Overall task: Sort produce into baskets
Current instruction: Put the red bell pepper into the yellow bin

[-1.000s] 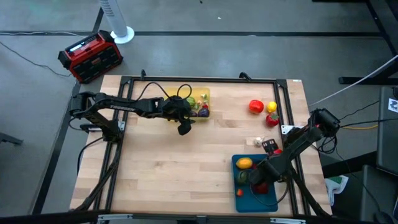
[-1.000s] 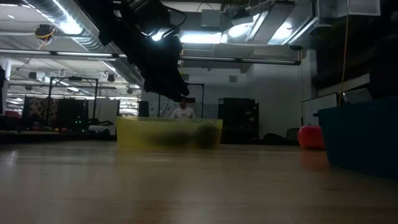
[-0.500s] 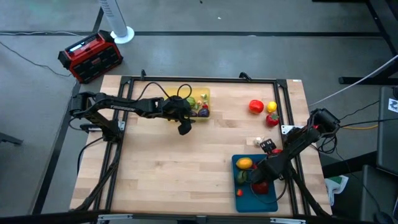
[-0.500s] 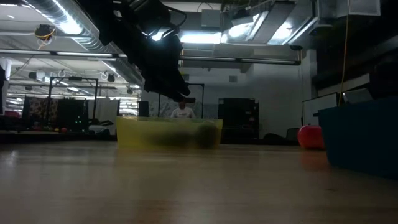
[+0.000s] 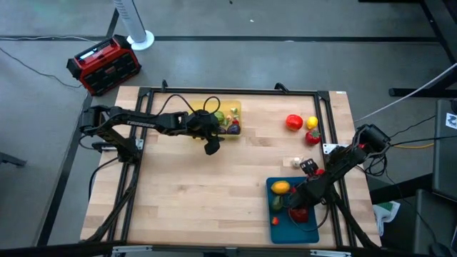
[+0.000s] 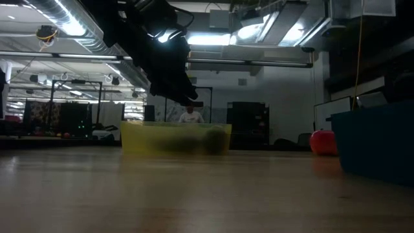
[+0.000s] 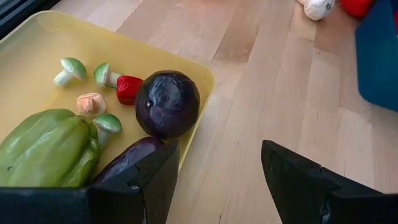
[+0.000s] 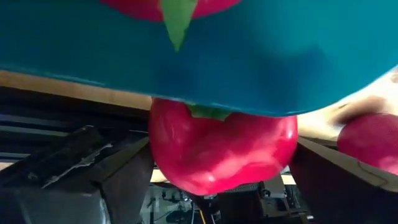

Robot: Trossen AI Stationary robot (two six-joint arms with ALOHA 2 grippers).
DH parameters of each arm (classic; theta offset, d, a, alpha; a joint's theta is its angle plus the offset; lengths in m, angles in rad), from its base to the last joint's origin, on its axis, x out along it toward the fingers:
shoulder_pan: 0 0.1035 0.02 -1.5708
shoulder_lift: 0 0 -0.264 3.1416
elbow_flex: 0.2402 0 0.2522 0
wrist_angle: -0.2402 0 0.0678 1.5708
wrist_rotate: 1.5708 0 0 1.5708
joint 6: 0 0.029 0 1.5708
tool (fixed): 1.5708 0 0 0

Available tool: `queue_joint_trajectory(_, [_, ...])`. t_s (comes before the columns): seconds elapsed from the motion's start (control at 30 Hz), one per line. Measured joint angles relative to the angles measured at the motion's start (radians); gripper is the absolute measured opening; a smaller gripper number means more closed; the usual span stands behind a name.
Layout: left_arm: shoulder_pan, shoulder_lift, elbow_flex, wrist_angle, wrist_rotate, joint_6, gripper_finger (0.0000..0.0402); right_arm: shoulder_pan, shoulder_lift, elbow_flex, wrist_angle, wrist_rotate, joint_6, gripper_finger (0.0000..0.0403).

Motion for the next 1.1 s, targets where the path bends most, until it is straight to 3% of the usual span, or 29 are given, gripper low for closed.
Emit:
queue_joint_trajectory(0.47, [0.0, 0.0, 0.0, 0.0, 0.0, 0.0, 0.0223, 0.0, 0.0, 0.0, 0.06, 0.0, 0.052, 0.035])
queue_joint_trajectory(0.77, [0.0, 0.0, 0.0, 0.0, 0.0, 0.0, 0.0223, 0.0, 0.0, 0.0, 0.056, -0.03, 0.056, 0.0296])
queue_joint_trajectory(1.1, [0.0, 0.0, 0.0, 0.0, 0.0, 0.0, 0.0223, 0.0, 0.001, -0.001, 0.025, -0.087, 0.096, 0.0297])
